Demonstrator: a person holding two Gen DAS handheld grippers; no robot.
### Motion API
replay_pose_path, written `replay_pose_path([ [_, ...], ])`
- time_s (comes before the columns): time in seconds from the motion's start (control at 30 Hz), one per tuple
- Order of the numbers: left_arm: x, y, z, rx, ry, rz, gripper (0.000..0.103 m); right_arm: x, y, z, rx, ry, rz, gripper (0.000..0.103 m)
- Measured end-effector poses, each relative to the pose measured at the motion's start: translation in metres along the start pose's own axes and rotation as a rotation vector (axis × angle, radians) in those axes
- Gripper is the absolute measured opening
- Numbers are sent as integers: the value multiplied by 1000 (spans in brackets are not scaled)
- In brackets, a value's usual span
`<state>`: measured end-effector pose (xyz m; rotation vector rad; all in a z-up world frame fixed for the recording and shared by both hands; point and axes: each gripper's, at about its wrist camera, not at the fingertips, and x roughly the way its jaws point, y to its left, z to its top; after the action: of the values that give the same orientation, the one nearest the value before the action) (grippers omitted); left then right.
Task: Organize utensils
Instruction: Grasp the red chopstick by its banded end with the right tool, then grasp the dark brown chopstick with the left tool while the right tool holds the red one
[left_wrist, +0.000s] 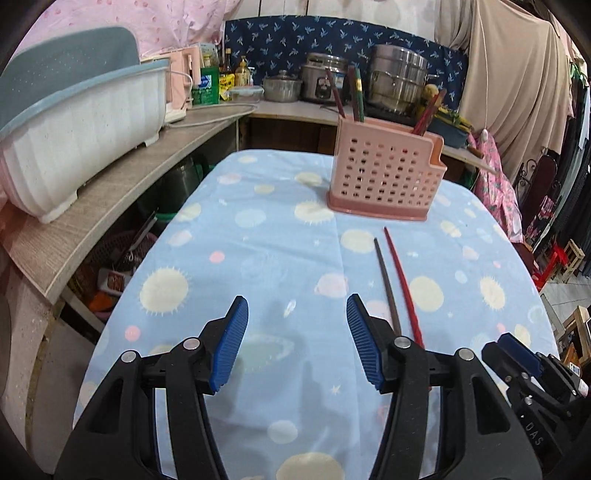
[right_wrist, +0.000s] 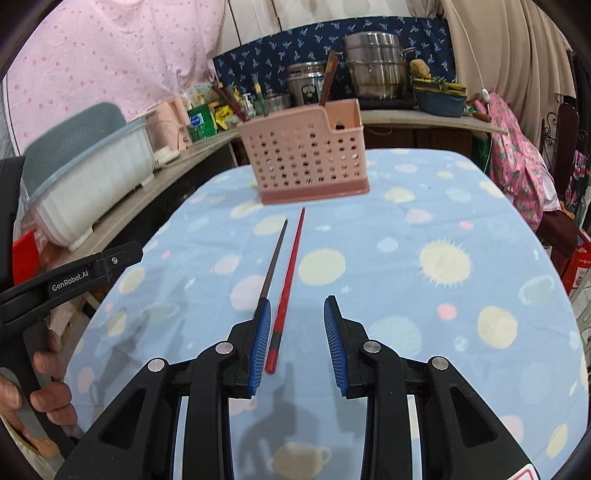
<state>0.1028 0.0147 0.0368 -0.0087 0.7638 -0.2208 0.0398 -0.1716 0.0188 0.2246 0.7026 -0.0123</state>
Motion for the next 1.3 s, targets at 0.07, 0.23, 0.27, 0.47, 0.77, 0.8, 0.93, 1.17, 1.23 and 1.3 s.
replay_pose_path([
  [0.07, 2, 0, -6, -1, 18, -4, 53, 7, 6, -8, -7, 21, 7, 30],
  [0.23, 5, -3, -17, 12, 45, -12, 53, 24, 18, -18, -21, 66, 14, 30],
  [0.27, 5, -4, -18, 13, 49, -13, 53, 28, 21, -19, -24, 75, 11, 30],
  [0.47, 9, -6, -25, 25, 70, -14, 53, 48, 25, -23, -22, 130, -17, 28],
  [0.77, 14, -8, -30, 30, 92, -16, 53, 59, 21, -24, -13, 169, -43, 11],
  [0.8, 15, -9, -31, 31, 92, -16, 53, 58, 20, -24, -11, 170, -43, 10],
  [0.93, 15, -12, -33, 37, 98, -19, 53, 55, 15, -26, 3, 169, -46, 7],
  [1.17, 16, -20, -39, 49, 114, -31, 60, 41, 3, -35, 17, 152, -70, 7],
  [1.23, 16, -23, -41, 53, 119, -37, 63, 35, -6, -38, 33, 150, -78, 7],
  [1.3, 18, -27, -43, 58, 125, -45, 65, 29, -14, -41, 49, 147, -87, 7],
])
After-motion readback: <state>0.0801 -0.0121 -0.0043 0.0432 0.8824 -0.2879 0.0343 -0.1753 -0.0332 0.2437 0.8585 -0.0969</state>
